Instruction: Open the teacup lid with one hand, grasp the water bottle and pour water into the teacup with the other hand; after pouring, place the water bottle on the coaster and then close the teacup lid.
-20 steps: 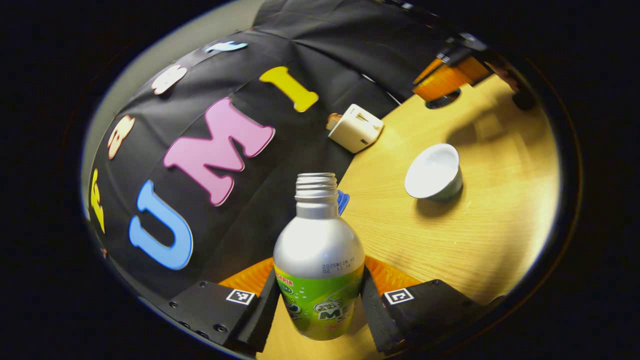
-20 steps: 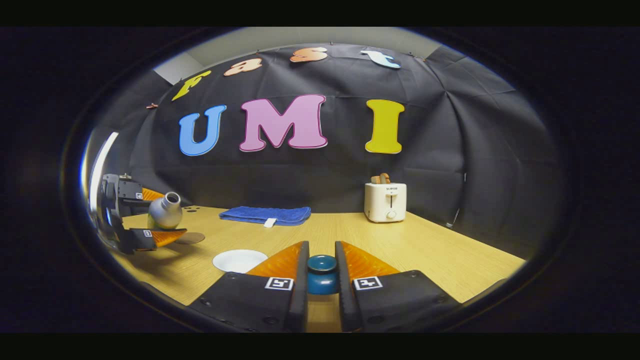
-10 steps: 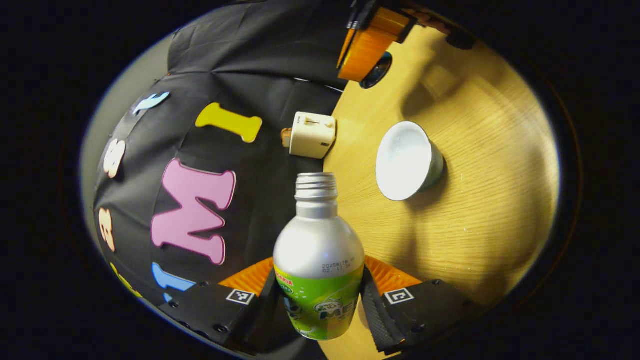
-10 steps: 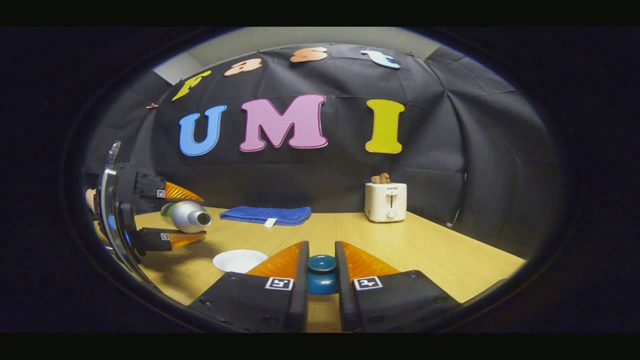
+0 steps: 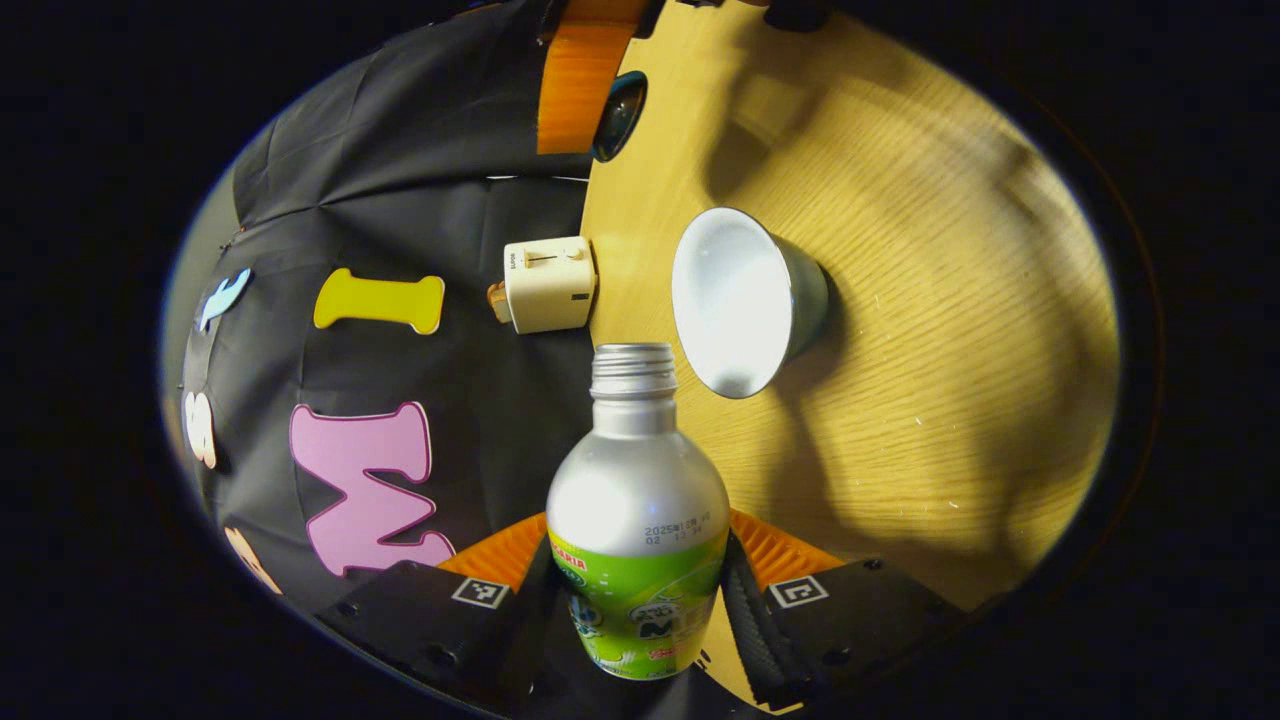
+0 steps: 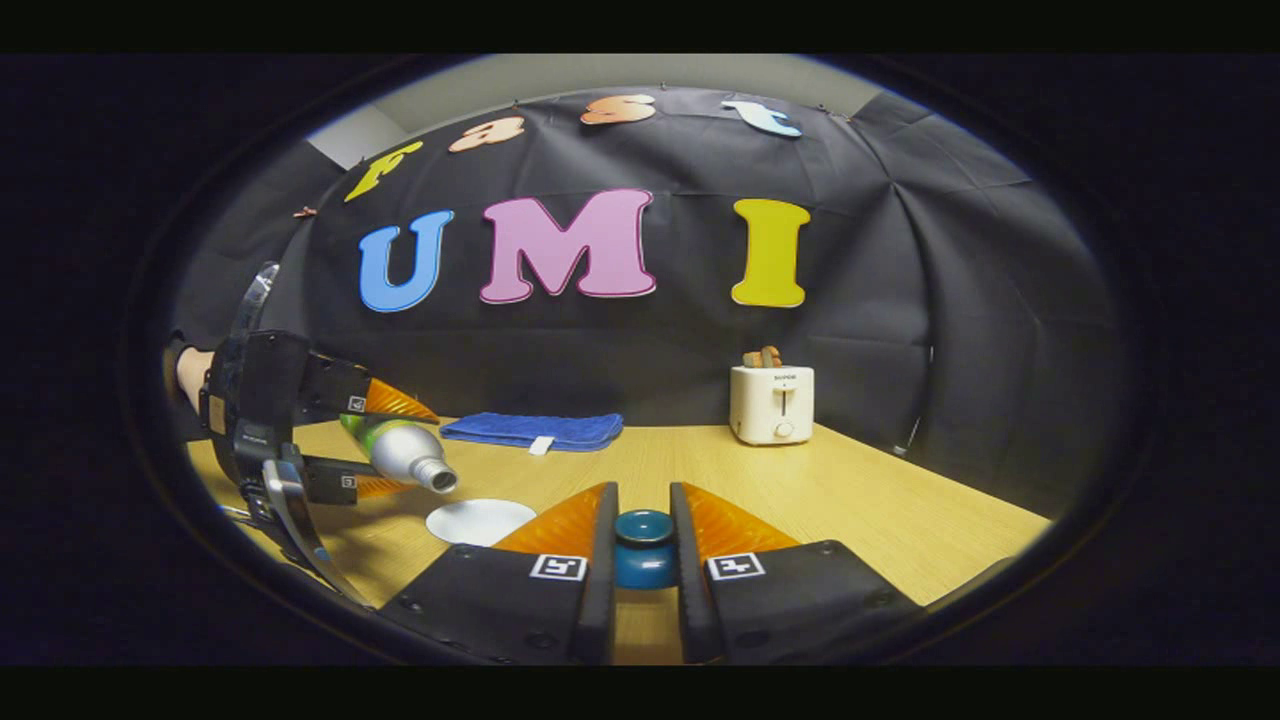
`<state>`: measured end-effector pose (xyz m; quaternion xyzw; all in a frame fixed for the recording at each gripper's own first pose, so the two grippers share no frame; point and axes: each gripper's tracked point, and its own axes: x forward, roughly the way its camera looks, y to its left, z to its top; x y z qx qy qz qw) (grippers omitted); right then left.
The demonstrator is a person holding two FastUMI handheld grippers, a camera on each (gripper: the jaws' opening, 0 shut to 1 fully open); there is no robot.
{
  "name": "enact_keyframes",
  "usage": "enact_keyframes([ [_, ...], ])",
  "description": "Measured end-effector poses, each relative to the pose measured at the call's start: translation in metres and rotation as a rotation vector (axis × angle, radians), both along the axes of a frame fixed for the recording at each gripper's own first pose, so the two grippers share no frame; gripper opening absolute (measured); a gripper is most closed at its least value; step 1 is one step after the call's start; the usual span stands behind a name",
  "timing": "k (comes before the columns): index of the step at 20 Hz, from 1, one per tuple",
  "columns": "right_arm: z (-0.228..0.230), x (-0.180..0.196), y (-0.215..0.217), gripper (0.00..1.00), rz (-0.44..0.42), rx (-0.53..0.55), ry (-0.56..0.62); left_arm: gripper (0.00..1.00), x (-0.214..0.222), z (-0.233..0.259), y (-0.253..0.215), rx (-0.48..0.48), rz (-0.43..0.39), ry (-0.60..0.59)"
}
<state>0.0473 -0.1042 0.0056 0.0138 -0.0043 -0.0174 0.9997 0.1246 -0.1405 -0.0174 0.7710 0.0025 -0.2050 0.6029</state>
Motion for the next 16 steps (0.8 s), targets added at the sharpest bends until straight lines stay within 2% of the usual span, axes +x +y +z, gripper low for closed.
enact_keyframes([
  [1, 0.0, 0.0, 0.001, 0.34, 0.004, 0.001, 0.001, 0.79, -0.001, 0.001, -0.001, 0.016, 0.0, 0.001],
  [2, 0.0, -0.001, 0.002, 0.29, 0.01, 0.001, 0.002, 0.79, -0.001, -0.001, -0.002, 0.031, -0.004, 0.007],
  [16, 0.0, -0.001, 0.005, 0.29, 0.035, 0.002, 0.002, 0.79, 0.012, 0.015, 0.0, 0.246, -0.033, -0.038],
])
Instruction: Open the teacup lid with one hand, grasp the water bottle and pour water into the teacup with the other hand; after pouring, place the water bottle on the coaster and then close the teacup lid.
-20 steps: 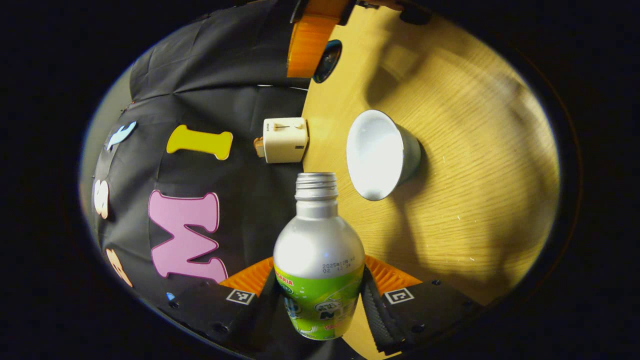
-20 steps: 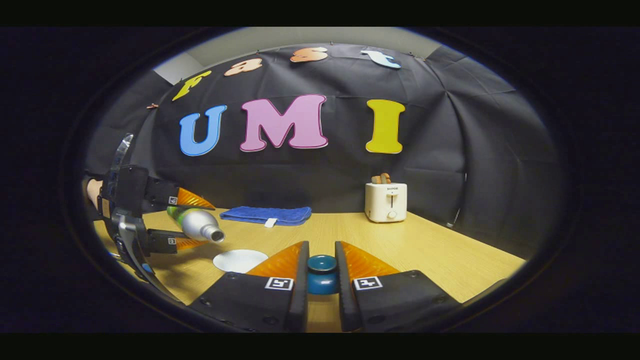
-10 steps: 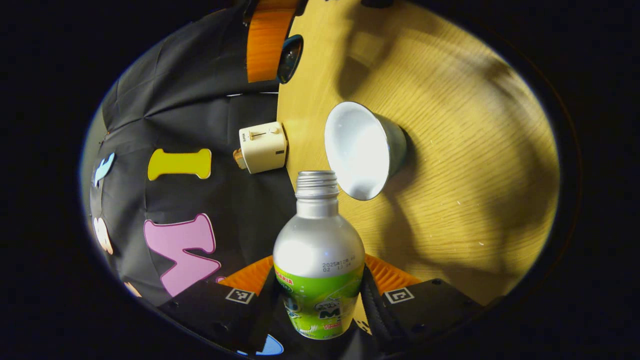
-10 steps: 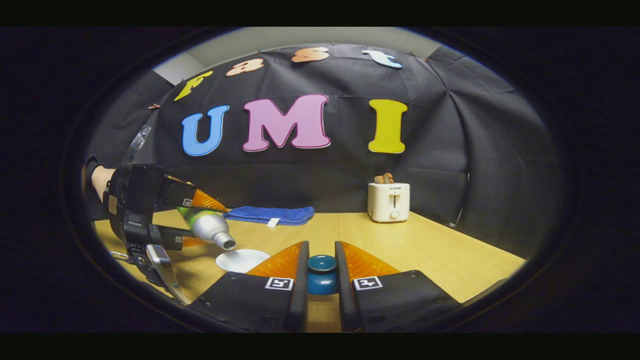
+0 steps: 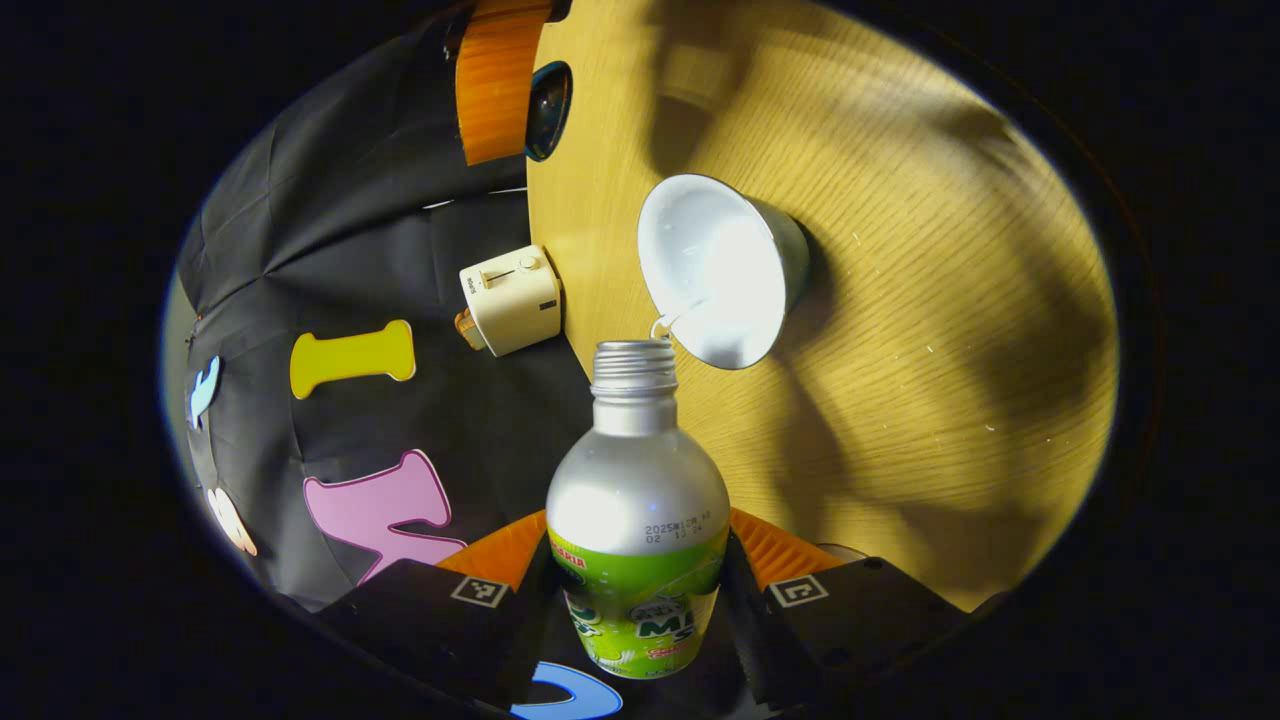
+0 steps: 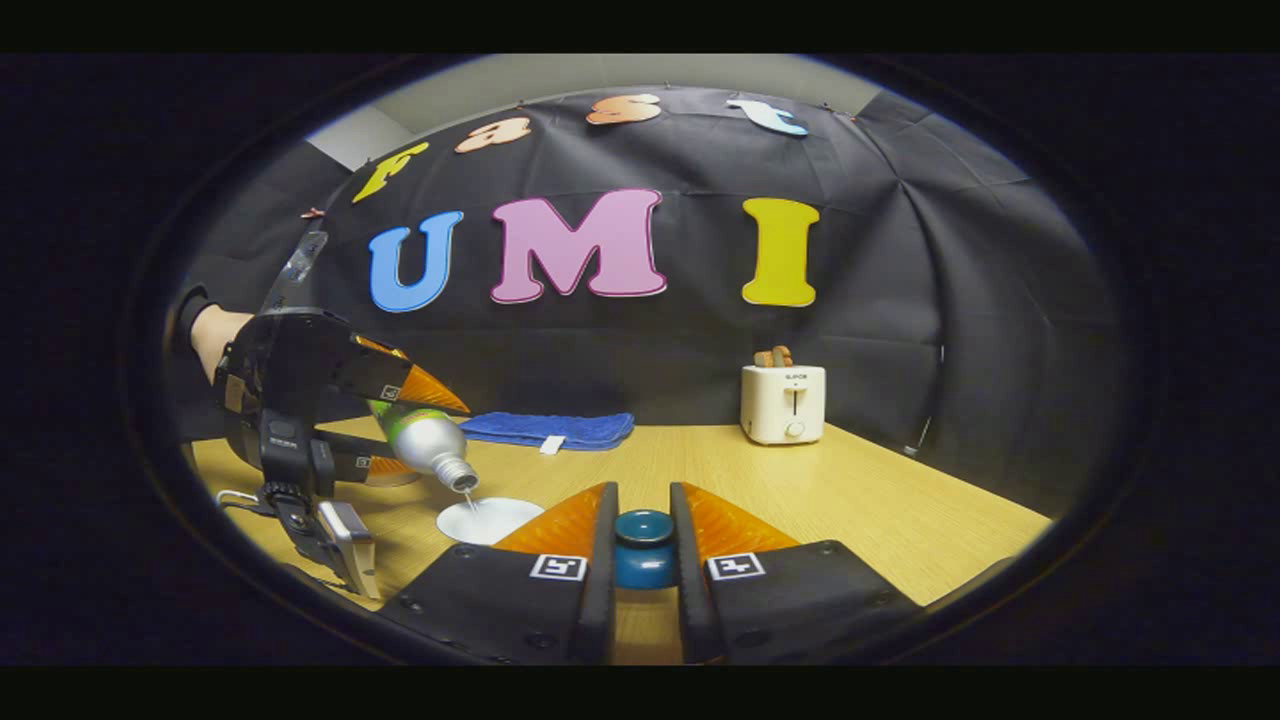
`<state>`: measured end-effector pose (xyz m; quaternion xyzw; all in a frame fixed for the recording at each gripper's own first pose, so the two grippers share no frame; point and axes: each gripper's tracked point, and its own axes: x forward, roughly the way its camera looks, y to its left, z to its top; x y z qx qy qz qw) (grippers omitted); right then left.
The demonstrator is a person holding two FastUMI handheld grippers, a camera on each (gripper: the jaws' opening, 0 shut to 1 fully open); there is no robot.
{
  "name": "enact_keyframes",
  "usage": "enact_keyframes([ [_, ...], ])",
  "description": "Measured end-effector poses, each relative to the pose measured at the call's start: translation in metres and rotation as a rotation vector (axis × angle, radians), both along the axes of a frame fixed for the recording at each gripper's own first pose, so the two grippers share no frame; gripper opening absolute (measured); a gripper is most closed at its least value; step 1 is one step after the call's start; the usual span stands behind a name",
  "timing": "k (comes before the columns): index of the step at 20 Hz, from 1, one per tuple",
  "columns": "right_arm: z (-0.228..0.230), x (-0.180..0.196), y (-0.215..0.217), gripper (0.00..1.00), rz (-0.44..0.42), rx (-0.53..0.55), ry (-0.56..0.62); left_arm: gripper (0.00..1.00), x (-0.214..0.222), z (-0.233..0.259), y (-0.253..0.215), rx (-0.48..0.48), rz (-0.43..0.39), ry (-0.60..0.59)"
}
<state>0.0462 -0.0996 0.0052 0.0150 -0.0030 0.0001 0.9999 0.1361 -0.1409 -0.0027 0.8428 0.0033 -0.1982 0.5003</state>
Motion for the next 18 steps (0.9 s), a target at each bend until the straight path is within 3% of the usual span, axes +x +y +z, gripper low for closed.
enact_keyframes([
  [5, 0.0, 0.0, -0.001, 0.33, -0.004, -0.001, -0.001, 0.79, 0.001, 0.009, 0.0, 0.048, -0.011, -0.017],
  [11, 0.0, 0.0, -0.001, 0.29, -0.003, -0.001, -0.001, 0.8, 0.005, 0.016, 0.002, 0.093, -0.01, -0.036],
  [12, 0.001, 0.0, 0.0, 0.24, -0.003, -0.001, -0.001, 0.79, 0.005, 0.017, 0.002, 0.101, -0.016, -0.041],
  [14, 0.001, 0.0, 0.0, 0.24, -0.003, -0.001, 0.0, 0.8, 0.006, 0.02, 0.003, 0.119, -0.02, -0.051],
  [15, 0.001, 0.0, -0.001, 0.29, -0.003, -0.001, 0.0, 0.8, 0.006, 0.021, 0.003, 0.123, -0.022, -0.052],
  [18, 0.001, 0.0, -0.001, 0.24, -0.003, -0.001, 0.0, 0.8, 0.007, 0.022, 0.001, 0.138, -0.027, -0.056],
])
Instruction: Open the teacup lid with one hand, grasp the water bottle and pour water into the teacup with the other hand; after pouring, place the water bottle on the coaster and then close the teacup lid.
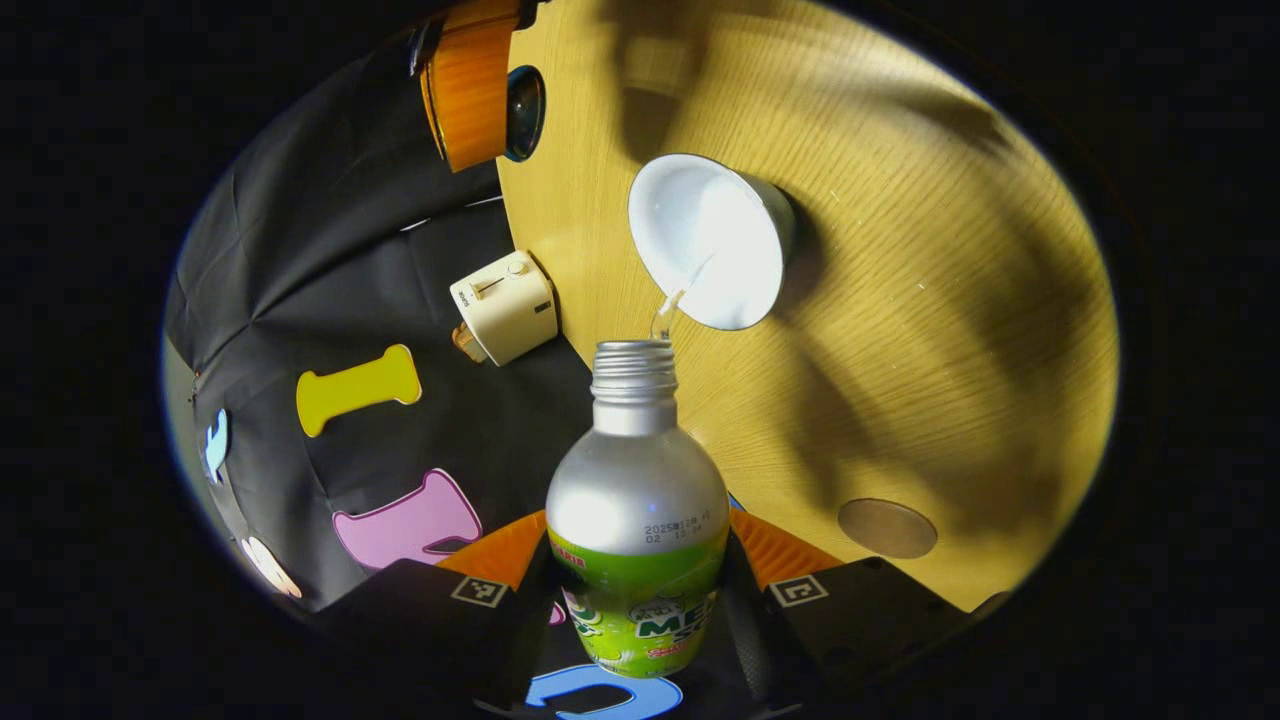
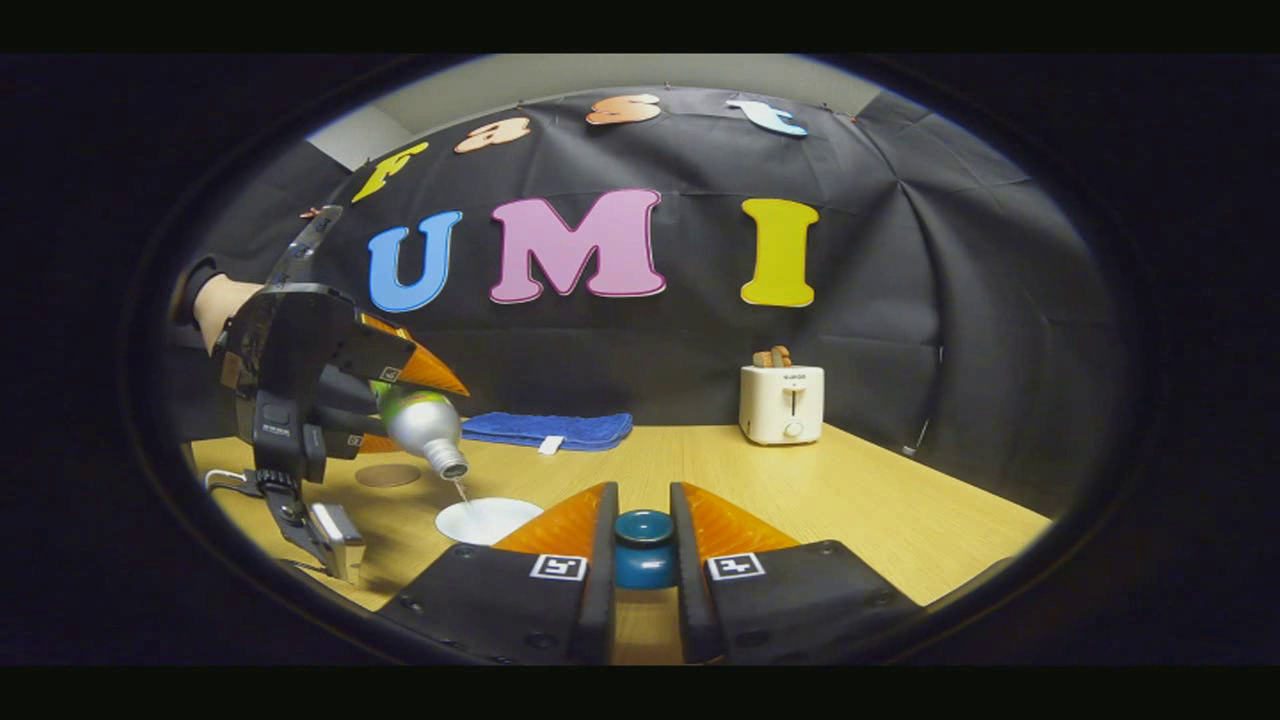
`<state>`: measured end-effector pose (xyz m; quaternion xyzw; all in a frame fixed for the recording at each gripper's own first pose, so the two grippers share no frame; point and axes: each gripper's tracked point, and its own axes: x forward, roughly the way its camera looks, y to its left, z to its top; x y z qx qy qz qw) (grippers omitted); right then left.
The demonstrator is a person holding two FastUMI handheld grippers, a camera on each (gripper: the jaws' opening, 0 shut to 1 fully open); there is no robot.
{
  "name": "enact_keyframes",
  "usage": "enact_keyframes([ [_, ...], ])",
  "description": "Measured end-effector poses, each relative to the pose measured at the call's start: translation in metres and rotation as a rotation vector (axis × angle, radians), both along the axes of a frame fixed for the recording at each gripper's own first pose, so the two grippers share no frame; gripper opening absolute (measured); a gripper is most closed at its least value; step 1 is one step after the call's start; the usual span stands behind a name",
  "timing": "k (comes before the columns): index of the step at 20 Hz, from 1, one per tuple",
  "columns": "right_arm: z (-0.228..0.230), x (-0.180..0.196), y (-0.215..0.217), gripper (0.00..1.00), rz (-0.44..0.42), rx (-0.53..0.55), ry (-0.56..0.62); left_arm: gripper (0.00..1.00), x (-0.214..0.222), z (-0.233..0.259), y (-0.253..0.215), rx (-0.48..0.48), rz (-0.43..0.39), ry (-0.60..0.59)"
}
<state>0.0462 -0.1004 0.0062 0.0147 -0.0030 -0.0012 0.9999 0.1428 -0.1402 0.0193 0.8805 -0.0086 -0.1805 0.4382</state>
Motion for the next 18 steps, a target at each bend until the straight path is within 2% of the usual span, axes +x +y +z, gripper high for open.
enact_keyframes([
  [1, -0.0001, -0.0003, -0.0001, 0.24, 0.0, 0.0, 0.0, 0.8, 0.0001, 0.0003, -0.0016, 0.004, -0.004, -0.001],
  [2, -0.0001, -0.0003, 0.0, 0.29, 0.0, 0.0, 0.0, 0.79, 0.0001, 0.0, -0.0028, 0.01, -0.006, -0.002],
  [8, -0.0001, 0.0001, -0.0004, 0.29, 0.0, 0.0, 0.0, 0.8, -0.0024, 0.0038, -0.0069, 0.065, -0.02, -0.01],
  [9, -0.0001, -0.0001, 0.0001, 0.24, 0.0, 0.0, 0.0, 0.8, -0.0019, 0.0045, -0.0069, 0.073, -0.02, -0.01],
  [10, 0.0, 0.0001, 0.0001, 0.34, 0.0, 0.0, 0.0, 0.8, -0.0018, 0.0047, -0.0076, 0.08, -0.02, -0.01],
  [11, 0.0, 0.0001, 0.0002, 0.29, 0.0, 0.0, 0.0, 0.8, -0.0019, 0.0058, -0.0082, 0.088, -0.021, -0.01],
  [13, -0.0001, 0.0001, -0.0001, 0.29, 0.0, 0.0, 0.0, 0.8, -0.0017, 0.0047, -0.008, 0.104, -0.021, -0.008],
  [14, -0.0001, -0.0001, 0.0001, 0.24, 0.0, 0.0, 0.0, 0.8, -0.0016, 0.0044, -0.0079, 0.113, -0.019, -0.007],
  [17, 0.0, 0.0002, 0.0001, 0.32, 0.0, 0.0, -0.001, 0.8, -0.0016, 0.0024, -0.0103, 0.14, -0.025, -0.01],
  [18, -0.0001, 0.0003, 0.0001, 0.29, 0.0, 0.0, -0.001, 0.8, -0.0027, 0.0028, -0.0108, 0.149, -0.028, -0.013],
])
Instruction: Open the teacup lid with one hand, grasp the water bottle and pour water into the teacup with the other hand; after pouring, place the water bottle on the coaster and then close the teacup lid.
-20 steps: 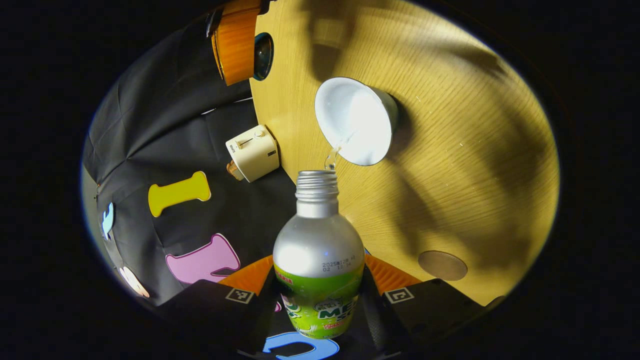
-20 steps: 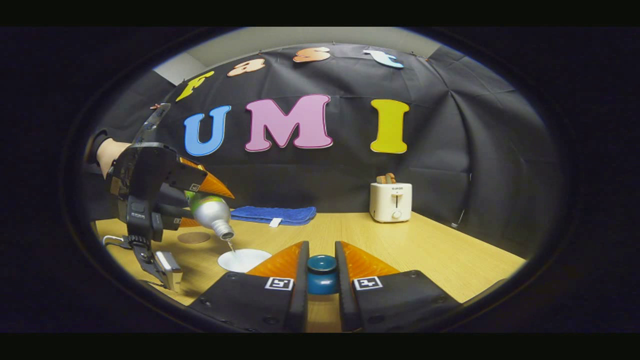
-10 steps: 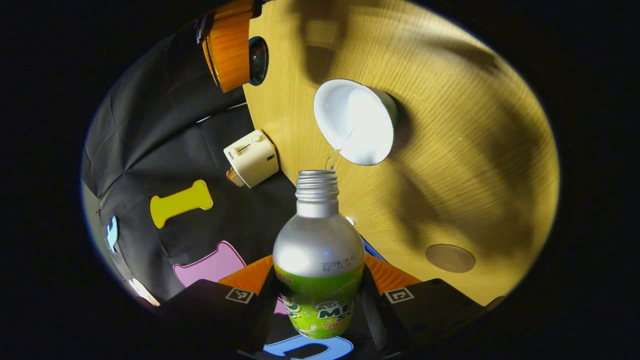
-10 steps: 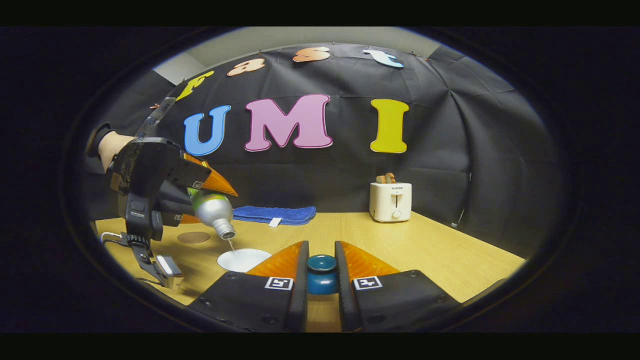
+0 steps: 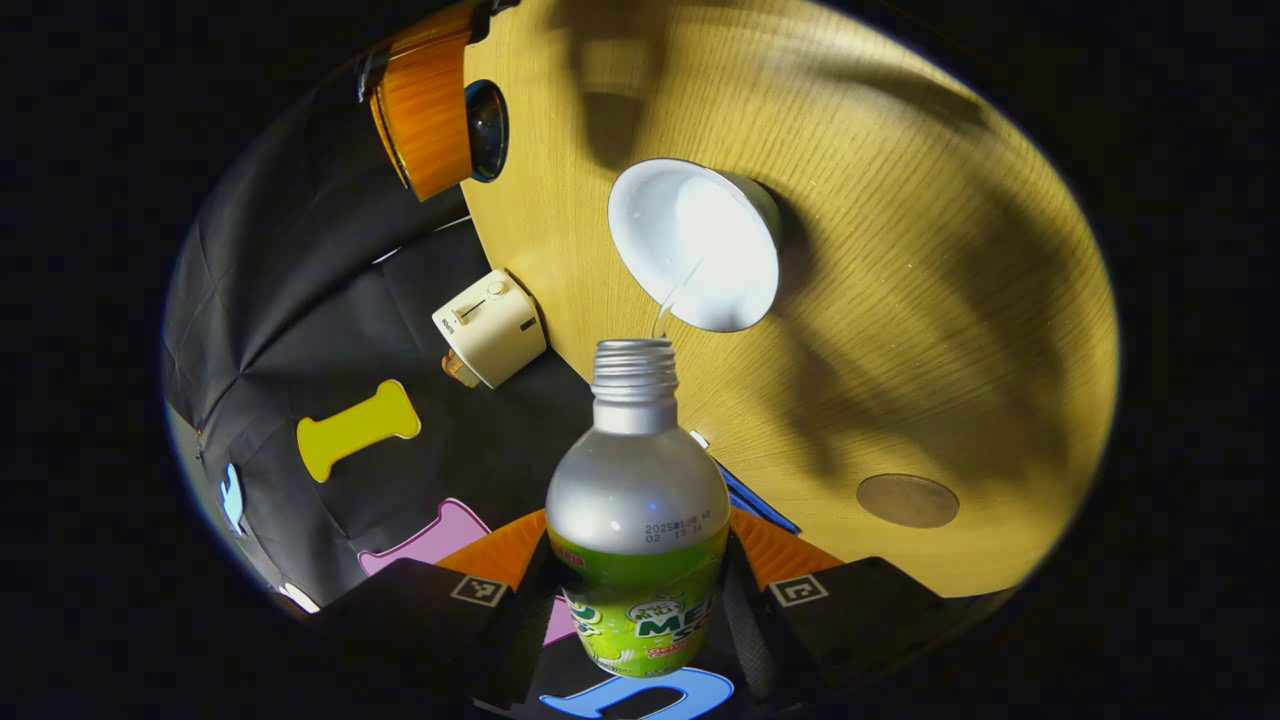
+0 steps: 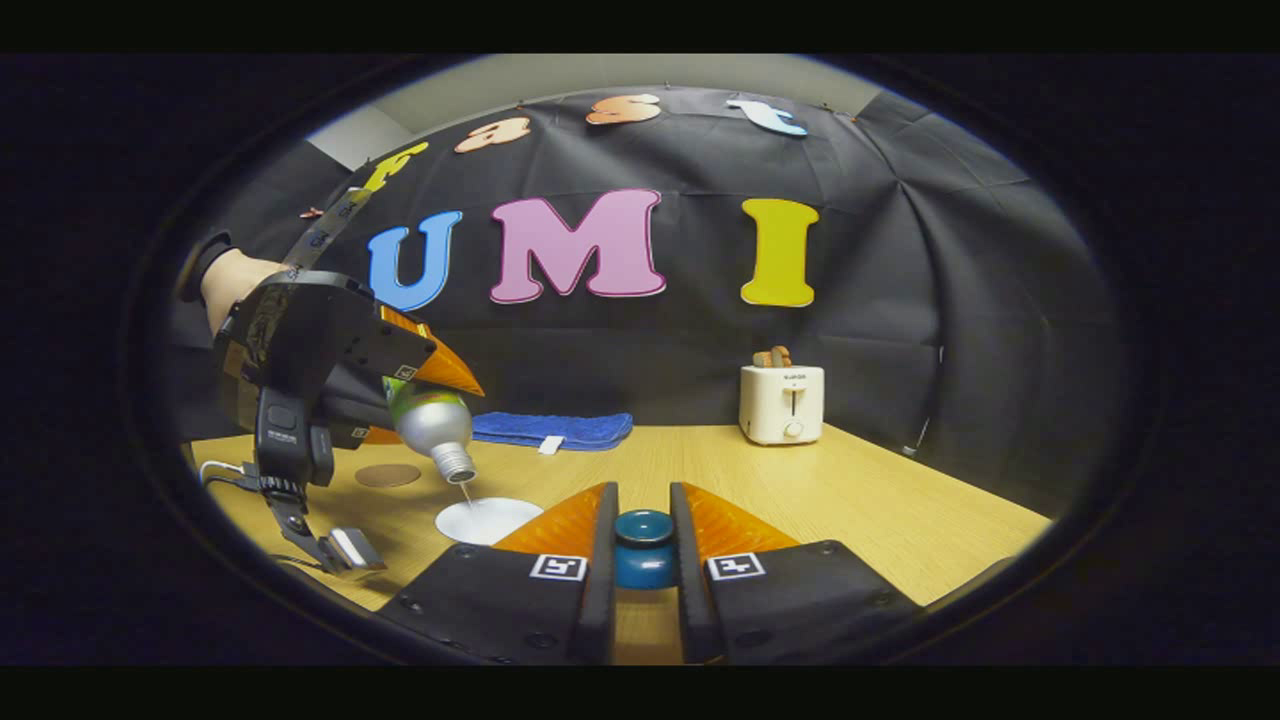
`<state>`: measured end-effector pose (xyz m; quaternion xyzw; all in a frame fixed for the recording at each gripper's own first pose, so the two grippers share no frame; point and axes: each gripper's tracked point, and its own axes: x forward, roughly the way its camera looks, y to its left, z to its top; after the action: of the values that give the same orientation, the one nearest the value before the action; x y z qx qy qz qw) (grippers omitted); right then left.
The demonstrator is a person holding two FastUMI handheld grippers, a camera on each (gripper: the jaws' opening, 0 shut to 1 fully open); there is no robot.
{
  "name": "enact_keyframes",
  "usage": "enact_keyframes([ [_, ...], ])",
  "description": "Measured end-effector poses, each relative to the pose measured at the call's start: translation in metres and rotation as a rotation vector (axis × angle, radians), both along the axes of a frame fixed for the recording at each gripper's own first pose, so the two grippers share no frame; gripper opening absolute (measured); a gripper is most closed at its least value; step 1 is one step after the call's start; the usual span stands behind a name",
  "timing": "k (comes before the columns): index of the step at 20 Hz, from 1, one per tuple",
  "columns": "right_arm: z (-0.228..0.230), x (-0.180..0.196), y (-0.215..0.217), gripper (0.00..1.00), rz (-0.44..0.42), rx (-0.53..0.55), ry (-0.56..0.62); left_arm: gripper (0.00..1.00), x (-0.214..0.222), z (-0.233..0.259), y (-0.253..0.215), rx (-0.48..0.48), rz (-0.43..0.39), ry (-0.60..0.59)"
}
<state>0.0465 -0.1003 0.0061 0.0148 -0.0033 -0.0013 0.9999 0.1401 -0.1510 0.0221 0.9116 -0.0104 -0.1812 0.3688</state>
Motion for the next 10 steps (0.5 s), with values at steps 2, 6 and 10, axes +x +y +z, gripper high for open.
enact_keyframes([
  [2, 0.0, -0.0002, 0.0003, 0.29, 0.0, 0.0, 0.0, 0.8, -0.0007, 0.0004, -0.0019, 0.018, -0.007, -0.004],
  [6, -0.0003, 0.0004, 0.0002, 0.29, 0.0, 0.0, 0.0, 0.8, 0.0042, 0.0008, -0.006, 0.057, -0.006, -0.006],
  [10, 0.0, 0.0008, 0.0003, 0.29, 0.0, 0.0, -0.001, 0.8, 0.0027, 0.0041, -0.0065, 0.095, -0.017, -0.008],
])
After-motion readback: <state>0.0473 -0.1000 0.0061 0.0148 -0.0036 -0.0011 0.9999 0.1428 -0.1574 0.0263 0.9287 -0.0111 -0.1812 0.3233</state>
